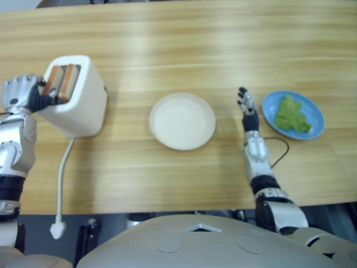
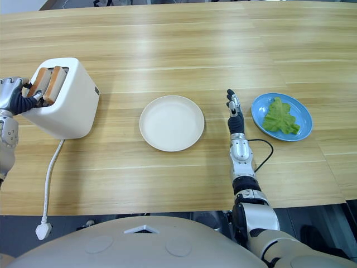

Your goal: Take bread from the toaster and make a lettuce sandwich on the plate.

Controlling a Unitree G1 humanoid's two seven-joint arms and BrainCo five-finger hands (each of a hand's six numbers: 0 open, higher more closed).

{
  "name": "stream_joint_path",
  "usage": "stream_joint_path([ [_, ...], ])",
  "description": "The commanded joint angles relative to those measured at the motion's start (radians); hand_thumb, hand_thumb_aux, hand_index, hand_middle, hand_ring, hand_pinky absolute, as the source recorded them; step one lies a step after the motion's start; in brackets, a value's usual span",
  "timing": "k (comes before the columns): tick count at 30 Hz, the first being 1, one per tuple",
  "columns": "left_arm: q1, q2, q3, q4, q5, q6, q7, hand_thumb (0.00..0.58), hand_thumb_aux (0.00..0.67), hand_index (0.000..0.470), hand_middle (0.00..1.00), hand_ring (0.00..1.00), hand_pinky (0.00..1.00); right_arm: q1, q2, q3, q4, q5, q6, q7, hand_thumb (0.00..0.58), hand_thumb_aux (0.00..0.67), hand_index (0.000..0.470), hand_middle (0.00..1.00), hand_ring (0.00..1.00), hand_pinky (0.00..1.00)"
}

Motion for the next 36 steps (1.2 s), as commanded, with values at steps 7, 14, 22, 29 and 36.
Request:
stream_joint_path([
  [7,0.016,-0.032,0.073,-0.055,-0.097,-0.049,0.024,0.58,0.67,0.46,1.0,1.0,1.0,0.01,-0.004,0.003,-0.01,0.005,0.018,0.002,0.0,0.0,0.0,0.0,0.0,0.0],
  [14,0.013,-0.073,0.285,-0.119,-0.275,-0.182,0.099,0.58,0.67,0.46,1.0,1.0,1.0,0.01,-0.004,0.003,-0.006,0.004,0.021,0.003,0.0,0.0,0.0,0.0,0.0,0.0],
  [22,0.03,-0.107,0.52,-0.252,-0.378,-0.362,0.199,0.58,0.67,0.46,1.0,1.0,1.0,0.01,-0.003,0.004,-0.004,0.003,0.024,0.003,0.0,0.0,0.0,0.0,0.0,0.0],
  [29,-0.002,-0.192,0.557,-0.404,-0.57,-0.462,0.122,0.58,0.67,0.46,1.0,1.0,1.0,0.01,-0.001,0.005,-0.003,0.003,0.025,0.003,0.0,0.0,0.0,0.0,0.0,0.0],
  [36,-0.085,-0.367,0.269,-0.442,-0.705,-0.4,-0.055,0.58,0.67,0.46,1.0,1.0,1.0,0.0,0.003,0.009,0.003,0.001,0.031,0.004,0.0,0.0,0.0,0.0,0.0,0.0],
])
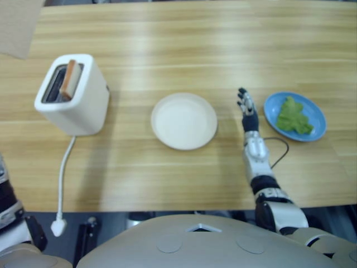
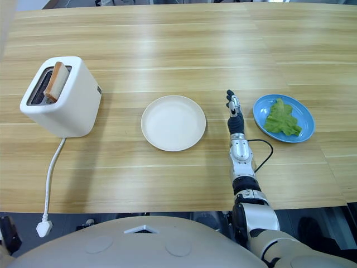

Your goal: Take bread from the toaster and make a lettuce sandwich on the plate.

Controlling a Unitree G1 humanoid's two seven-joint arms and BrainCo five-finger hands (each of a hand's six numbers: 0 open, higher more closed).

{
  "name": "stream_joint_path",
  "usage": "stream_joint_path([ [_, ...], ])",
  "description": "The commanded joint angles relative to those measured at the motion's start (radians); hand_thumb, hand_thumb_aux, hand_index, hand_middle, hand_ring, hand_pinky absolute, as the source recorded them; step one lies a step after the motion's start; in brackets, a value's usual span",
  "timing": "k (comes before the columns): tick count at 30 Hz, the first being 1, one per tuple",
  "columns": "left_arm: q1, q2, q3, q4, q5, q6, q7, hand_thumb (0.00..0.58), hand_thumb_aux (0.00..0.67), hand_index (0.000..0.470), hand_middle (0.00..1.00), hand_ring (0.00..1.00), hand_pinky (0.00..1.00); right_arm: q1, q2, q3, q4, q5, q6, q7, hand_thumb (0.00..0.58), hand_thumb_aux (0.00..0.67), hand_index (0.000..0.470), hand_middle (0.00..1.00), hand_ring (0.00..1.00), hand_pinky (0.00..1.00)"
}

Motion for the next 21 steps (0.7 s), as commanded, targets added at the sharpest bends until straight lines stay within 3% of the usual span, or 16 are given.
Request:
stream_joint_path([
  [1,-0.041,-0.106,-0.171,0.018,-0.072,0.047,-0.101,0.58,0.67,0.46,1.0,1.0,1.0,0.0,0.0,0.007,0.001,0.001,0.015,0.001,0.0,0.0,0.0,0.0,0.0,0.0],
  [9,-0.086,-0.329,-0.476,0.276,-0.034,0.061,-0.246,0.58,0.67,0.46,1.0,1.0,1.0,0.0,-0.004,0.004,-0.003,0.002,0.019,0.002,0.0,0.0,0.0,0.0,0.0,0.0],
  [21,-0.165,-0.415,-0.697,0.693,0.122,0.047,-0.327,0.58,0.67,0.46,1.0,1.0,1.0,0.009,-0.006,0.005,-0.016,0.002,0.025,0.001,0.0,0.0,0.0,0.0,0.0,0.0],
])
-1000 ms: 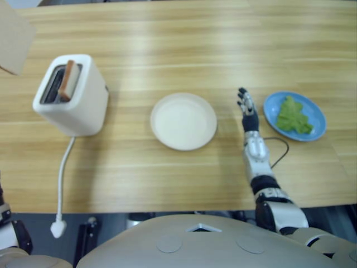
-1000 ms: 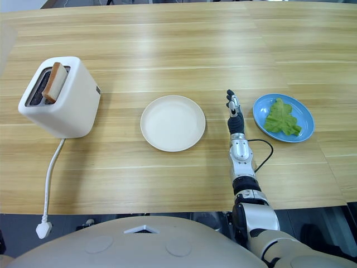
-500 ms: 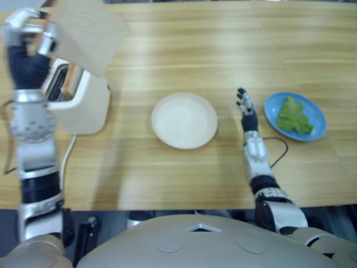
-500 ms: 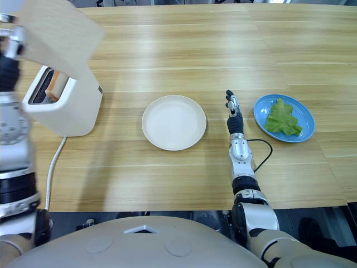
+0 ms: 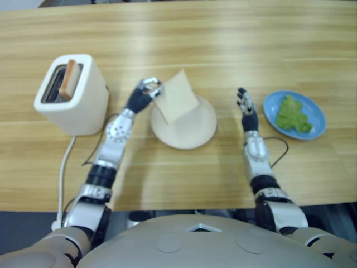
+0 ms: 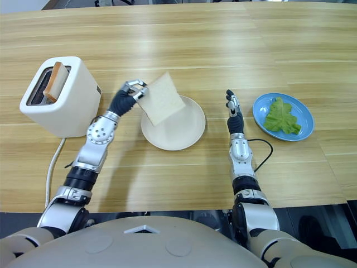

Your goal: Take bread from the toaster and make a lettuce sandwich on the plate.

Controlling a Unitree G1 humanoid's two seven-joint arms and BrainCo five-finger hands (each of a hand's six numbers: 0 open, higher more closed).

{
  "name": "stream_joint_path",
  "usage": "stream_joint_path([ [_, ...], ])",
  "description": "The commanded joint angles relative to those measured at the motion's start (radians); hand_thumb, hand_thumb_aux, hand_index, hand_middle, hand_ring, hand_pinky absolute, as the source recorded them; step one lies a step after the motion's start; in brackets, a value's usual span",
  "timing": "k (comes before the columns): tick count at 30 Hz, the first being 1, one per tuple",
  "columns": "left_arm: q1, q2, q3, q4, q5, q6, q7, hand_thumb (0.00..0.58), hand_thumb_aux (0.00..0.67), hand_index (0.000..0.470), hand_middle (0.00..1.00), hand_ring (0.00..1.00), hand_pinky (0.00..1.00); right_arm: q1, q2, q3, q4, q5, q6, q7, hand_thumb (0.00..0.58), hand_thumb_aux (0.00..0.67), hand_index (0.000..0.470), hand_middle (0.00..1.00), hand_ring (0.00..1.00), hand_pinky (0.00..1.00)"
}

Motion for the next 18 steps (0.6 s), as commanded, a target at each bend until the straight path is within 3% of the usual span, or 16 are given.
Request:
stream_joint_path([
  [1,-0.032,0.0,-0.058,0.123,0.059,-0.011,-0.028,0.58,0.67,0.46,1.0,1.0,1.0,0.009,-0.002,0.005,-0.012,0.002,0.019,0.0,0.0,0.0,0.0,0.0,0.0,0.0],
  [7,-0.079,0.016,-0.118,0.252,0.144,-0.053,-0.022,0.58,0.67,0.46,1.0,1.0,1.0,0.013,-0.002,0.005,-0.016,0.002,0.021,0.0,0.0,0.0,0.0,0.0,0.0,0.0],
  [13,-0.109,0.057,-0.171,0.236,0.288,-0.092,0.071,0.58,0.67,0.46,1.0,1.0,1.0,0.015,0.0,0.006,-0.019,0.002,0.023,0.001,0.0,0.0,0.0,0.0,0.0,0.0],
  [14,-0.117,0.069,-0.185,0.226,0.332,-0.102,0.106,0.575,0.607,0.417,1.0,1.0,1.0,0.016,0.001,0.007,-0.02,0.001,0.024,0.001,0.0,0.0,0.0,0.0,0.0,0.0],
  [15,-0.123,0.076,-0.195,0.22,0.361,-0.108,0.131,0.575,0.607,0.417,1.0,1.0,1.0,0.017,0.001,0.007,-0.021,0.001,0.024,0.001,0.0,0.0,0.0,0.0,0.0,0.0],
  [16,-0.133,0.091,-0.214,0.208,0.418,-0.111,0.182,0.328,0.229,0.157,0.31,0.31,0.31,0.017,0.001,0.007,-0.022,0.001,0.025,0.001,0.0,0.0,0.0,0.0,0.0,0.0],
  [17,-0.143,0.104,-0.23,0.198,0.472,-0.114,0.232,0.0,0.0,0.0,0.0,0.0,0.0,0.017,0.002,0.007,-0.023,0.001,0.025,0.001,0.0,0.0,0.0,0.0,0.0,0.0],
  [18,-0.152,0.117,-0.246,0.186,0.526,-0.112,0.28,0.0,0.0,0.0,0.0,0.0,0.0,0.018,0.002,0.008,-0.025,0.001,0.026,0.002,0.0,0.0,0.0,0.0,0.0,0.0],
])
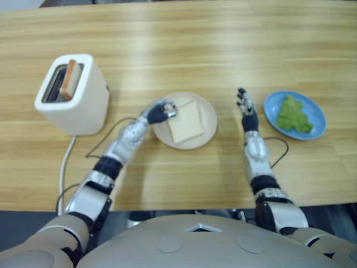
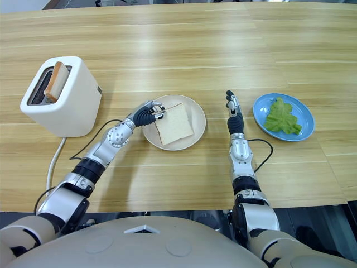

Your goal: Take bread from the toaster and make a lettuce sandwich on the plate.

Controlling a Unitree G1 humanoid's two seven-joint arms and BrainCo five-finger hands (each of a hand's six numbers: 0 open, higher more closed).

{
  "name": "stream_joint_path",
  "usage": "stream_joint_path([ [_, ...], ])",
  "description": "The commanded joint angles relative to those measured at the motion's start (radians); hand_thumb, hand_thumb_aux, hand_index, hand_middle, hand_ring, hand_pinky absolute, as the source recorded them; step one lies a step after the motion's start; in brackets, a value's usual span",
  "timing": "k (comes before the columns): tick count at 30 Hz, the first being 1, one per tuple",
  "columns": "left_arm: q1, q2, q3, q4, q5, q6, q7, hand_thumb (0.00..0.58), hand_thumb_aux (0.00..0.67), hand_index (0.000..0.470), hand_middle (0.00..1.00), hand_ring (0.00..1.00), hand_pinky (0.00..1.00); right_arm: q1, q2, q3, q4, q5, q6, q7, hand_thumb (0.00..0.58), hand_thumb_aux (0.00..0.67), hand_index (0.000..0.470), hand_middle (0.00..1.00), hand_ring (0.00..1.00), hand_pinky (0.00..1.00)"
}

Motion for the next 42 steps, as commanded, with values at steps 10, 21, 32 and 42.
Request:
stream_joint_path([
  [10,-0.01,0.162,-0.136,-0.34,0.626,0.109,0.606,0.0,0.0,0.0,0.0,0.0,0.0,0.018,0.004,0.01,-0.018,0.0,0.02,0.005,0.0,0.0,0.0,0.0,0.0,0.0],
  [21,0.083,0.07,0.044,-0.192,0.093,-0.075,0.505,0.0,0.0,0.0,0.0,0.0,0.0,0.111,-0.054,0.042,-0.375,-0.069,0.049,0.03,0.0,0.0,0.0,0.0,0.0,0.0],
  [32,0.186,-0.121,0.249,0.021,-0.473,-0.151,0.091,0.0,0.0,0.0,0.0,0.0,0.0,0.131,-0.571,-0.127,-0.718,-0.557,0.271,-0.069,0.0,0.0,0.0,0.0,0.0,0.0],
  [42,0.23,-0.135,0.283,-0.064,-0.457,-0.122,0.052,0.0,0.0,0.0,0.0,0.0,0.0,0.049,-0.835,0.135,-0.243,-0.917,0.38,-0.292,0.0,0.0,0.0,0.0,0.0,0.0],
])
